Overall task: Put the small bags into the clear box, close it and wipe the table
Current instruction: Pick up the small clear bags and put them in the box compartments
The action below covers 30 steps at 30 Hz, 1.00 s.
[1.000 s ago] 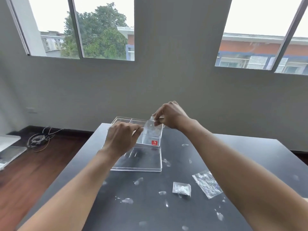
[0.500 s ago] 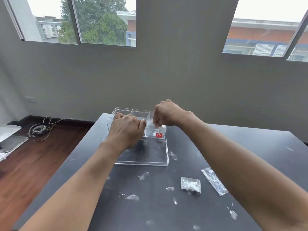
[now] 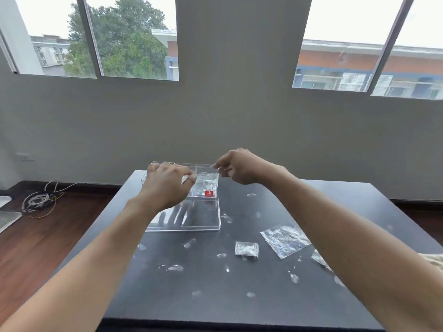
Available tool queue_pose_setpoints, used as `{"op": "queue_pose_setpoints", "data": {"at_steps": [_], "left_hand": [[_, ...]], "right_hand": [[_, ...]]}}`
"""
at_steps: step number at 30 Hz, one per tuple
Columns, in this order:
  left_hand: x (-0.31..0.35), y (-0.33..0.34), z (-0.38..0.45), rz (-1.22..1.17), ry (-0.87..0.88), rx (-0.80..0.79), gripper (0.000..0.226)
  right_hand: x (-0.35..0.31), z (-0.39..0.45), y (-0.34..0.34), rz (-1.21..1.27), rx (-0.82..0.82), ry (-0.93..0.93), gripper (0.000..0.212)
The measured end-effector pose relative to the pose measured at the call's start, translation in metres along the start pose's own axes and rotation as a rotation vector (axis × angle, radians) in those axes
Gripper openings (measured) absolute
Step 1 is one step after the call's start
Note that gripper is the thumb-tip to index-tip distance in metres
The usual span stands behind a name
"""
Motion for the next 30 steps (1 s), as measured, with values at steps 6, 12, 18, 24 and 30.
{"op": "queue_pose_setpoints", "data": {"at_steps": [6,12,18,24,30], "left_hand": [[0.052,-0.026,-0.045,-0.375,0.187,0.087,0.019],[0.098,-0.016,-0.087,-0.421,0.370,-0.139,0.025],[0.110,-0.003,-0.094,-0.283,0.438,-0.172,0.029],[0.110,-0.002,-0.096,-0.376,0.384,-0.085,0.015],[0.101,-0.001,-0.096,-0.485,0.313,-0.030,0.020]], "right_hand": [[0.010,-0.081,-0.024,0.058,-0.058,0.098,0.049],[0.023,-0.142,-0.024,-0.206,-0.131,0.180,0.026],[0.026,-0.165,-0.012,-0.297,-0.194,0.315,0.052],[0.029,-0.161,-0.006,-0.345,-0.147,0.349,0.037],[0.035,-0.158,-0.010,-0.302,-0.050,0.380,0.023]]}}
Point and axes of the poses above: each hand's wrist, its own z-axis towards the middle knuckle, its own y-axis out of the palm, x = y × z, the point moved 4 cm from there along z, towards the middle knuckle, and after that the axes turned 9 degrees about x, right-handed, at the moved point
